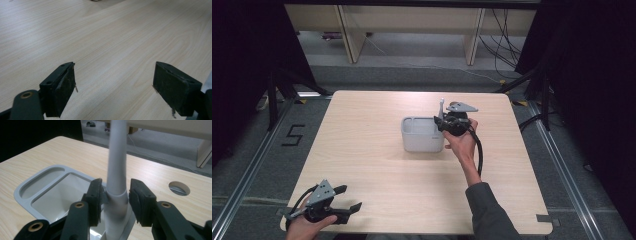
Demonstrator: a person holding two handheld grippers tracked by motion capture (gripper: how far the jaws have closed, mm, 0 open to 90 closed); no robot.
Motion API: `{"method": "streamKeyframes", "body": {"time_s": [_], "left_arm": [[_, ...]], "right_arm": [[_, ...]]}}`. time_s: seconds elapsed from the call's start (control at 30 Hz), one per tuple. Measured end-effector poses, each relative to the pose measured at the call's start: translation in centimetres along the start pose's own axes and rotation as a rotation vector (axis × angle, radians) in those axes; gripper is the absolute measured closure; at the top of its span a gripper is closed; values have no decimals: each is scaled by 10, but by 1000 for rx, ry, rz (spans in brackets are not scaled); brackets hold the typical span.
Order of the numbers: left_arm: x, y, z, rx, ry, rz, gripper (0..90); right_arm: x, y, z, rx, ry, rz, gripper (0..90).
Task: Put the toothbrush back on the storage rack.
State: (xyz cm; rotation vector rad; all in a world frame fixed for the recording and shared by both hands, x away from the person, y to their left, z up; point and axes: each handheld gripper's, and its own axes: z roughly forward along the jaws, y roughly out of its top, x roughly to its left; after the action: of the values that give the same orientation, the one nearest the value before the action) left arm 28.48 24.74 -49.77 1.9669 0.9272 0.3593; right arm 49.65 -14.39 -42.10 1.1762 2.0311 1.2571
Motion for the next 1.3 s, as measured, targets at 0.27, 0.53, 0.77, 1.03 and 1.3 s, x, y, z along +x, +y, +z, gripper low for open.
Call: {"method": "streamKeyframes", "body": {"time_s": [0.27, 0.53, 0.77, 1.03, 1.3], "left_arm": [[0, 0, 0, 2, -1, 1, 175], [0, 0, 0, 2, 2, 2, 174], [0, 0, 0, 1, 4, 0, 175], [1, 0, 0, 1, 3, 2, 175], [0, 0, -1, 2, 3, 1, 175]], "right_arm": [[0, 2, -4, 1, -4, 14, 539], [-3, 4, -9, -25, -2, 27, 481], [-4, 6, -14, -34, 11, 36, 434], [-5, 6, -21, -33, 3, 31, 355], [-6, 3, -32, -39, 11, 45, 321]]}}
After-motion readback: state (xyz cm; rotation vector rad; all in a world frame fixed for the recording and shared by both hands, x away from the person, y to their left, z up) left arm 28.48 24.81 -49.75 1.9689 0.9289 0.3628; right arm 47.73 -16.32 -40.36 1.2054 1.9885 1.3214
